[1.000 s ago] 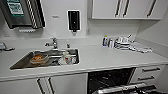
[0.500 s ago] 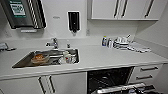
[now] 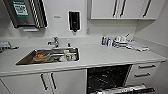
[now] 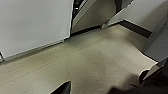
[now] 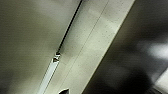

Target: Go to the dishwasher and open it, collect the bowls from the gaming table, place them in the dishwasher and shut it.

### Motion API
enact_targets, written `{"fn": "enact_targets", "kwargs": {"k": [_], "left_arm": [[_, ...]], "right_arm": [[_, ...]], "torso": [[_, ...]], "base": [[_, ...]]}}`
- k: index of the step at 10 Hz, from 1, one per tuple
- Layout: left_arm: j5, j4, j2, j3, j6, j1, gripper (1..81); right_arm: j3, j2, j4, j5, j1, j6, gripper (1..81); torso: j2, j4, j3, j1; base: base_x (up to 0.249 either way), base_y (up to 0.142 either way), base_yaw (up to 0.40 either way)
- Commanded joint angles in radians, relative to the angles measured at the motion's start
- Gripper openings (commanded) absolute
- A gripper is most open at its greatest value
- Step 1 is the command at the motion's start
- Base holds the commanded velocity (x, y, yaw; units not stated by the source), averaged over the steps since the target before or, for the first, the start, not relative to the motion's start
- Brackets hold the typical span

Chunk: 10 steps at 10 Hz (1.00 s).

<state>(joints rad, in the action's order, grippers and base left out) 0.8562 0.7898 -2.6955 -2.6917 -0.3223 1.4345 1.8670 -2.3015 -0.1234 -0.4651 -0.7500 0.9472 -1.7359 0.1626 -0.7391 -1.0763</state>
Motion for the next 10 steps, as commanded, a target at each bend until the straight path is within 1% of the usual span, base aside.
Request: {"fn": "enact_targets", "kwargs": {"k": [1,10], "left_arm": [[-0.003,0.005,0.025,-0.013,-0.003,-0.049,81.1],[-0.005,0.003,0.014,-0.016,-0.003,-0.048,81.1]], "right_arm": [[-0.036,-0.026,0.059,-0.168,0.037,-0.059,81.1],[-0.023,-0.038,0.09,-0.164,-0.006,-0.058,81.1]], "torso": [[0.0,0.0,0.0,0.0],[0.001,-0.001,-0.002,-0.003]], "base": [[-0.08,0.0,0.0],[-0.095,0.0,0.0]]}}
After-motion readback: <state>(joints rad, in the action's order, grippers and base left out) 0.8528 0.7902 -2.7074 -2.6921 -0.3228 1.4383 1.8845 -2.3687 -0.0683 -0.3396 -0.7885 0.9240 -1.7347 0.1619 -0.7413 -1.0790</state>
